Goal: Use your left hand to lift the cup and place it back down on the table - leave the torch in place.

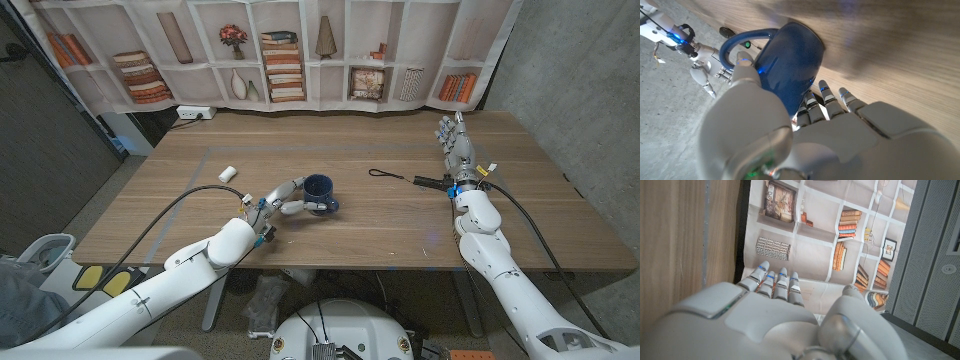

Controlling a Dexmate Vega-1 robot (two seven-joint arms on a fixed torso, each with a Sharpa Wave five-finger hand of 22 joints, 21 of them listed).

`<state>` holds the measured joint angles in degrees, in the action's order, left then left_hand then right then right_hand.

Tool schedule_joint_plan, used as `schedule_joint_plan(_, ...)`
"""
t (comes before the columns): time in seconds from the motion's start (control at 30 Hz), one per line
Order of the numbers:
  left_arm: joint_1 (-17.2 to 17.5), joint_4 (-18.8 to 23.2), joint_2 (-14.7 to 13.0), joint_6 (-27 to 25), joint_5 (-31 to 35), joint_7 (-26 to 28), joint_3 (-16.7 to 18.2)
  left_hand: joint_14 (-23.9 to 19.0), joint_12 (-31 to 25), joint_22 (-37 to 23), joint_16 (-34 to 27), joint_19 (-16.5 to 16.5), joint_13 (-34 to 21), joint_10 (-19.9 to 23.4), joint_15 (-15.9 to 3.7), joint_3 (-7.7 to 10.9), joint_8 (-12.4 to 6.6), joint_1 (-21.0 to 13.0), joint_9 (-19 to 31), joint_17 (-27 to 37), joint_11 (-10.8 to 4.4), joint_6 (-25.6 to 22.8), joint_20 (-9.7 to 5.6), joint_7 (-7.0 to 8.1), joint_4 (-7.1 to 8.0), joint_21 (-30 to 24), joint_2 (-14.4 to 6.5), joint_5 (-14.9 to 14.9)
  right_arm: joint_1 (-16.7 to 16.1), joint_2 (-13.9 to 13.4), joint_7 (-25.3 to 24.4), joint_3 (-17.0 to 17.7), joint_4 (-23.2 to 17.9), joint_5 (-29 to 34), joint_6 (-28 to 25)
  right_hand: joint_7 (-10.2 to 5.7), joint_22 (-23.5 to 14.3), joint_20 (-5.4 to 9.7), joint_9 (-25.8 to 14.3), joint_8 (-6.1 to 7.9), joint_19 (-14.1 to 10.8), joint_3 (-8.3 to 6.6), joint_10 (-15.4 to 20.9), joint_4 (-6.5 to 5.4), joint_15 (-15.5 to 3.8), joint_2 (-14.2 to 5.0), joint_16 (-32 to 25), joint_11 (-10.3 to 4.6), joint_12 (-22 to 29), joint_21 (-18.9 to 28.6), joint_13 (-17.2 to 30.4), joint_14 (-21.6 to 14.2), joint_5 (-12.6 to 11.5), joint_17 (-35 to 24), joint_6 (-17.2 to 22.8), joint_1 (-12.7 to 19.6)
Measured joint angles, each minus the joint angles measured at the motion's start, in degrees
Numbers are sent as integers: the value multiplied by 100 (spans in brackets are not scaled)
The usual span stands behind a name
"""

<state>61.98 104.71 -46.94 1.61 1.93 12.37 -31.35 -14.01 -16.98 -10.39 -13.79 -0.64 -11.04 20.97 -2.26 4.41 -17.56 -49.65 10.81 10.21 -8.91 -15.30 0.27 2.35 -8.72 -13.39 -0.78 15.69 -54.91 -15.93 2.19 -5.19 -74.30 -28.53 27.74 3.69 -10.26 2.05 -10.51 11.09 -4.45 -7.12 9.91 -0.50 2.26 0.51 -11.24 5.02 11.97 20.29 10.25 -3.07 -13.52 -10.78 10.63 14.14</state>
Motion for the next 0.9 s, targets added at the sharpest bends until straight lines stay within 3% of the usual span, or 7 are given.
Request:
schedule_joint_plan(0.17, 21, 26, 21, -33, -1, 84, 37, -67, 0, -10, 0, 64, -3, 72, -9, 37, -30, 1, 0, 8, 70, -134, 64, -93, -37, -19, -1, -87, -30, 1, -20, 5, -19, 8, 1, 0, 0, 0, 0, 0, 0, 0, 0, 0, 0, 0, 0, 0, 0, 0, 0, 0, 0, 0, 0, 0)
schedule_joint_plan(0.9, 170, 198, 43, -139, -63, 310, 147, -127, 50, -15, 26, 87, -3, 152, -10, 91, -18, -35, -8, 7, 131, -428, 87, -143, -77, -19, -73, -242, -106, -75, -54, 4, -132, 27, -78, 0, 0, 0, 0, 0, 0, 0, 0, 0, 0, 0, 0, 0, 0, -44, 0, 0, 0, 0, 0, 0)
